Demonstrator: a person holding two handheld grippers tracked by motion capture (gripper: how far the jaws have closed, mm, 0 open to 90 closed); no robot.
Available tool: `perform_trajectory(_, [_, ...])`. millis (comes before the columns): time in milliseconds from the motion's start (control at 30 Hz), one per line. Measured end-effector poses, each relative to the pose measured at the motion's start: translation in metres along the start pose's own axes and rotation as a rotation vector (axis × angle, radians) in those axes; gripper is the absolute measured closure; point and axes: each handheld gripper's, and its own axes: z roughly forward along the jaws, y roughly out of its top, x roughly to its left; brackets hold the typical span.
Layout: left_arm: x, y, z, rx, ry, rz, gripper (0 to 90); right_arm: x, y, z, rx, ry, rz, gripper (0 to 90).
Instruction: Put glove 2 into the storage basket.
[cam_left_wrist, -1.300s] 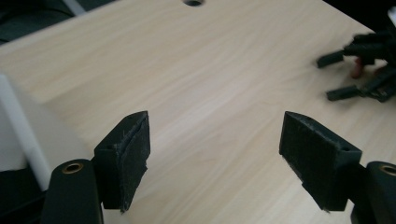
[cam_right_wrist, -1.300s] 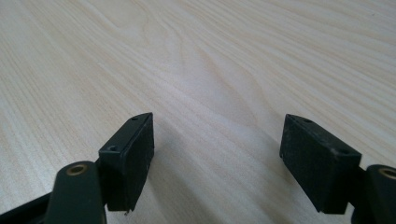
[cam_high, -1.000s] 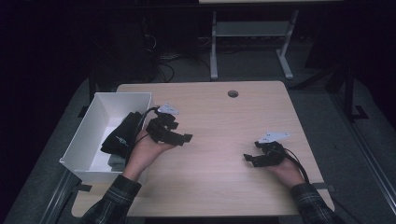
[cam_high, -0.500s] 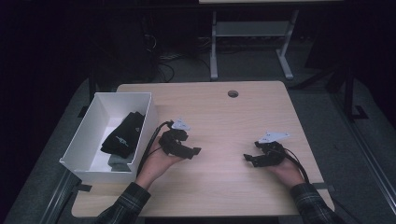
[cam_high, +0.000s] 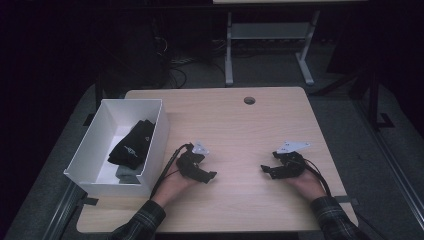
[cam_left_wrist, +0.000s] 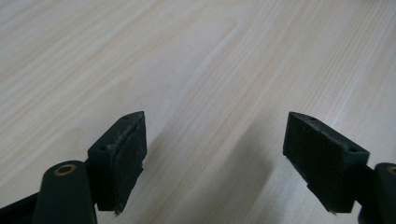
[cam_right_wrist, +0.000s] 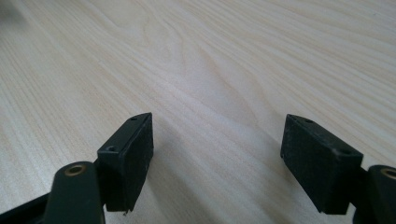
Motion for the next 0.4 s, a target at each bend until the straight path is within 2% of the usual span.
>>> perform_trajectory(133, [0.0000, -0.0051, 0.0018, -0.011, 0.011, 0.005, 18.0, -0.0002, 0.0000, 0.0000, 0.000, 0.000, -0.003, 25.5])
perform_trajectory(167, [0.0001, -0.0063, 0.0015, -0.014, 0.019, 0.021, 17.9, 0.0000, 0.0000, -0.0001, 0.001, 0.000, 0.000, 25.5])
perform_trajectory(267, [-0.0008, -0.0073, 0.0013, -0.014, 0.026, 0.032, 17.8, 0.0000, 0.0000, -0.0001, 0.001, 0.000, -0.001, 25.5])
perform_trajectory(400, [-0.0013, -0.0085, 0.0011, -0.019, 0.019, 0.036, 17.2, -0.0002, 0.0000, -0.0001, 0.001, 0.001, -0.004, 25.4])
